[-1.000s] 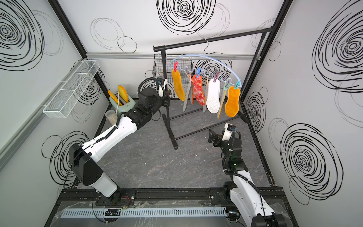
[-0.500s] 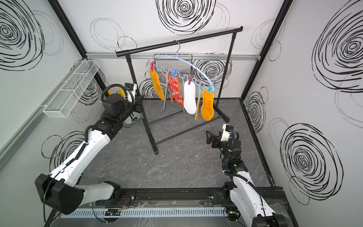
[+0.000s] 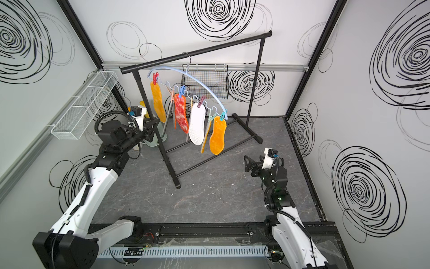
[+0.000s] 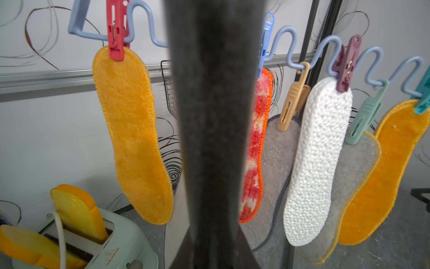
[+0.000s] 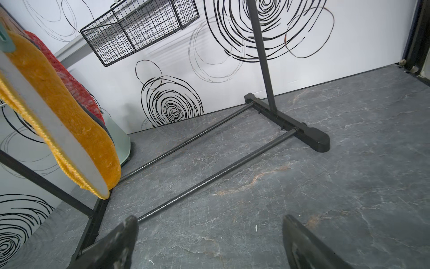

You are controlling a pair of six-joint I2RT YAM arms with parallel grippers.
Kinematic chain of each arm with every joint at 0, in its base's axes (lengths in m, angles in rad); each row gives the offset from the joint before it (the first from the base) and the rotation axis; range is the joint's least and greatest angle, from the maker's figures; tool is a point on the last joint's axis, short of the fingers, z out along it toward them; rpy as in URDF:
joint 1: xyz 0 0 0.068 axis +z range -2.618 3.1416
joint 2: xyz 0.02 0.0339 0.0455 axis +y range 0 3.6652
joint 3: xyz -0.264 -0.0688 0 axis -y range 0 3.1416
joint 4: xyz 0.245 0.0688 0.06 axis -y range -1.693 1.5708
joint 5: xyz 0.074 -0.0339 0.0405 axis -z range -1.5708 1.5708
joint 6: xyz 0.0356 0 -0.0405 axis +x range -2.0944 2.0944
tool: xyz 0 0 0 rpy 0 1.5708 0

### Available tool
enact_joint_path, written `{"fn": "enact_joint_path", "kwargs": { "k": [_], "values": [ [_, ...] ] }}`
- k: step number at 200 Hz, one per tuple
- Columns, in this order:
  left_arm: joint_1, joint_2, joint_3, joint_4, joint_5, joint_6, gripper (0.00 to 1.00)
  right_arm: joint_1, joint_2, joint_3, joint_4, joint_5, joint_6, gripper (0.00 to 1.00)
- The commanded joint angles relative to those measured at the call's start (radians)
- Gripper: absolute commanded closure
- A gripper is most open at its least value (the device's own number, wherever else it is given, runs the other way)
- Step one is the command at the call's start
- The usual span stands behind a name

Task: Take the shoe insoles off the hanger
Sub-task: Move the clothesline to the center of the board.

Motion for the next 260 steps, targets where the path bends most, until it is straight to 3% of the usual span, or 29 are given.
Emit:
{"fn": "enact_joint_path", "kwargs": {
  "k": [1, 85, 116, 149, 162, 174, 207, 225, 260],
  "values": [
    [0.006, 0.014, 0.022, 0.033, 0.217, 0.071, 1.00, 0.007, -0.031, 0.007, -0.041, 0.002, -0.013, 0.03],
    [0.019, 0.144, 0.086, 0.028, 0.387, 0.148, 1.00, 0.006, -0.131, 0.050, -0.160, -0.028, -0.026, 0.03],
    [0.040, 0.185, 0.115, -0.004, 0.385, 0.185, 1.00, 0.006, -0.150, 0.059, -0.184, -0.035, -0.028, 0.03],
    [0.055, 0.209, 0.129, -0.004, 0.301, 0.151, 1.00, 0.015, -0.136, 0.084, -0.208, -0.054, -0.034, 0.03],
    [0.061, 0.209, 0.122, 0.013, 0.266, 0.118, 0.55, 0.022, -0.132, 0.091, -0.218, -0.055, -0.035, 0.03],
    [0.063, 0.196, 0.099, 0.050, 0.241, 0.076, 0.36, 0.027, -0.132, 0.095, -0.223, -0.056, -0.034, 0.03],
    [0.065, 0.100, 0.038, 0.093, 0.135, -0.031, 0.14, 0.032, -0.138, 0.108, -0.252, -0.070, -0.039, 0.03],
    [0.067, -0.006, -0.013, 0.093, 0.001, -0.103, 0.01, 0.038, -0.138, 0.127, -0.275, -0.087, -0.042, 0.03],
    [0.071, -0.241, -0.111, -0.045, -0.238, -0.236, 0.02, 0.053, -0.132, 0.184, -0.316, -0.151, -0.037, 0.04]
  ]
}}
